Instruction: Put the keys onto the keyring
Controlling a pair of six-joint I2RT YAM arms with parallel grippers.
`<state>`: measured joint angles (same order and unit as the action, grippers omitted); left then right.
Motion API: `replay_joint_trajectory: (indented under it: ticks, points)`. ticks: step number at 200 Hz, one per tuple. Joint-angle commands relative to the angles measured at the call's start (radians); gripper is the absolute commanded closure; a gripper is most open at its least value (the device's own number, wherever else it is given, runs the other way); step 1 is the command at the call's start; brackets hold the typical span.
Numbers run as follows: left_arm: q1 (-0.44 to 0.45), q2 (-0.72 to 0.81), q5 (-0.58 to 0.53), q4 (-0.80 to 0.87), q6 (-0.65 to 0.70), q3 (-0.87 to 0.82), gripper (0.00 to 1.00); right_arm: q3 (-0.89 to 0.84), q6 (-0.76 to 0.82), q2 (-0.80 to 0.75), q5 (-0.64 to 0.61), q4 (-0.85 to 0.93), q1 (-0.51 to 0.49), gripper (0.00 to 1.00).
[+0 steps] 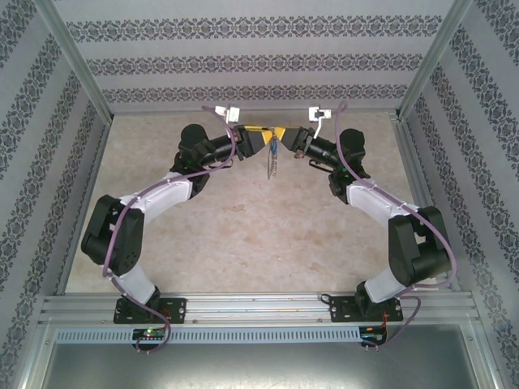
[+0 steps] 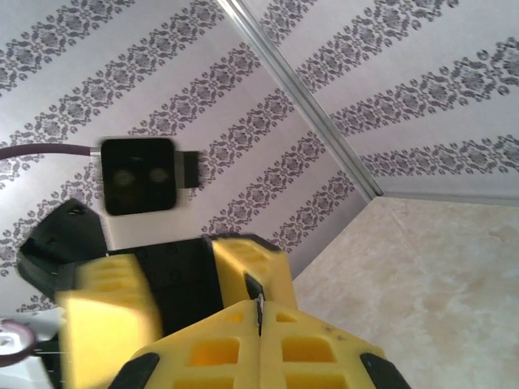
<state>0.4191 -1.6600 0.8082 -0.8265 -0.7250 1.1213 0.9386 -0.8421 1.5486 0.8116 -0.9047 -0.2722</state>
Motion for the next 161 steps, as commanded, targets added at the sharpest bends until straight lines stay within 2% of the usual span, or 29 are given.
replay_joint_trajectory:
  ticks: [1,6,10,62,120,140,161]
  points:
    - [0.005,0.097,-0.075,0.112,0.170,-0.014,0.21,-0.010,0.007,-0.022,0.002,-0.032,0.022,1.00]
    - [0.002,0.111,-0.091,0.130,0.190,-0.018,0.02,-0.013,0.006,-0.025,0.002,-0.033,0.023,1.00]
    - [0.001,0.121,-0.100,0.141,0.206,-0.021,0.00,-0.015,0.006,-0.026,0.001,-0.030,0.026,1.00]
    - [-0.013,0.226,-0.248,0.181,0.374,-0.062,0.00,-0.012,0.024,-0.035,0.019,-0.002,0.043,1.00]
    - [-0.005,0.298,-0.571,0.199,0.434,-0.077,0.00,-0.017,0.053,-0.061,0.016,0.027,0.045,1.00]
    - [-0.006,0.297,-0.584,0.180,0.462,-0.063,0.00,-0.017,0.066,-0.075,0.012,0.044,0.045,1.00]
    - [-0.011,0.268,-0.517,0.214,0.488,-0.002,0.00,-0.012,0.080,-0.086,0.012,0.066,0.046,1.00]
